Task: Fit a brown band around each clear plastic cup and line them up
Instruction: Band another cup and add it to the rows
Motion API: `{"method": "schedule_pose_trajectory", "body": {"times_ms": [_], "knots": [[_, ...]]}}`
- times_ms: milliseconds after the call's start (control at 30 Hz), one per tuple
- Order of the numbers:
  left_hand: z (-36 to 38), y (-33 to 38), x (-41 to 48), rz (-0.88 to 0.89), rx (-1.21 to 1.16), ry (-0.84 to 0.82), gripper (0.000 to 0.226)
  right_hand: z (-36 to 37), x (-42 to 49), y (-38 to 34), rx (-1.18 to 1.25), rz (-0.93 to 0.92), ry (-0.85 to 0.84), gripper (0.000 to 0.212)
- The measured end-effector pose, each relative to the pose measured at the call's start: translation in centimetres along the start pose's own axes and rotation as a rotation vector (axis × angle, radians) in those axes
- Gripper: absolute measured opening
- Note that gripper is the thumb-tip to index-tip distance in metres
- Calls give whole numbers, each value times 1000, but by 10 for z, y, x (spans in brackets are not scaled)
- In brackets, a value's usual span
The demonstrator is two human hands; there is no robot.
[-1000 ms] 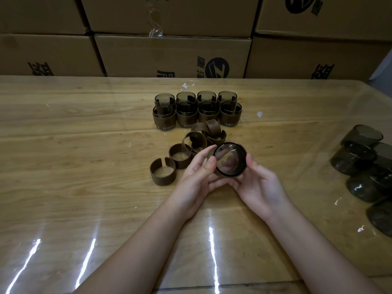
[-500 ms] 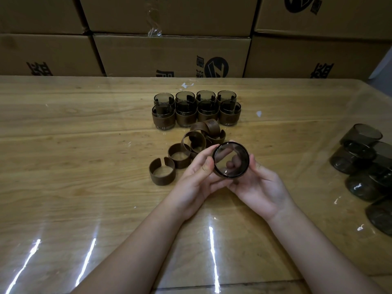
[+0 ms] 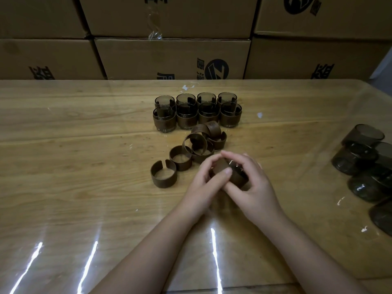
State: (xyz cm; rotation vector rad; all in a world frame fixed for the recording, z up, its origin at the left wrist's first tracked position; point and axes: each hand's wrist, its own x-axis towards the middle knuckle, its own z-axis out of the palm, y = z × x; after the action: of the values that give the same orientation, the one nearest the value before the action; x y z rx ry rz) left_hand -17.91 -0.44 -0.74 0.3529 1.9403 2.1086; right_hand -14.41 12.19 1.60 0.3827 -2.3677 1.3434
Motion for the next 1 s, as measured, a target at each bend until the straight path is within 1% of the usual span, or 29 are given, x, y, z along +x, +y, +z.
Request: {"method": "schedule_pose_trajectory", "body": {"times_ms": [33,100,167,233,267,333,367,433,500,567,667,767,1000], "knots": [[-2,0,1,-17,-48,-12,52,-1,0,2,2,-6,-3,59],[-5,2,2,-47,-186,-26,46,-3,0,3,84,51,-5,69],[-6,2,2,-41,-270,-2,39,-5,2,4,189,68,19,73],[-5,3,0,-34,-280,9,35,-6,4,4,249,50,26,72],[-4,4,-1,-34,-256,-6,36,-5,4,4,240,40,6,74],[-4,5,-2,-47,-195,-52,48,-2,3,4,200,20,-45,76],[-4,5,-2,-57,-195,-74,50,0,2,4,202,12,-56,75],[-5,8,-3,-86,-295,-94,46,0,2,6,253,4,-39,74],[-7,10,-3,-145,-454,-85,53,-1,3,10,297,24,-28,72],[-8,11,-3,-168,-563,-78,60,-1,5,14,336,64,-53,68],[-9,9,0,-140,-605,-53,53,-1,5,20,374,121,-116,61],[-9,7,1,-125,-644,-36,48,-1,6,23,384,143,-128,56],[-12,6,3,-108,-652,-67,57,-1,9,25,469,193,-137,47]]}}
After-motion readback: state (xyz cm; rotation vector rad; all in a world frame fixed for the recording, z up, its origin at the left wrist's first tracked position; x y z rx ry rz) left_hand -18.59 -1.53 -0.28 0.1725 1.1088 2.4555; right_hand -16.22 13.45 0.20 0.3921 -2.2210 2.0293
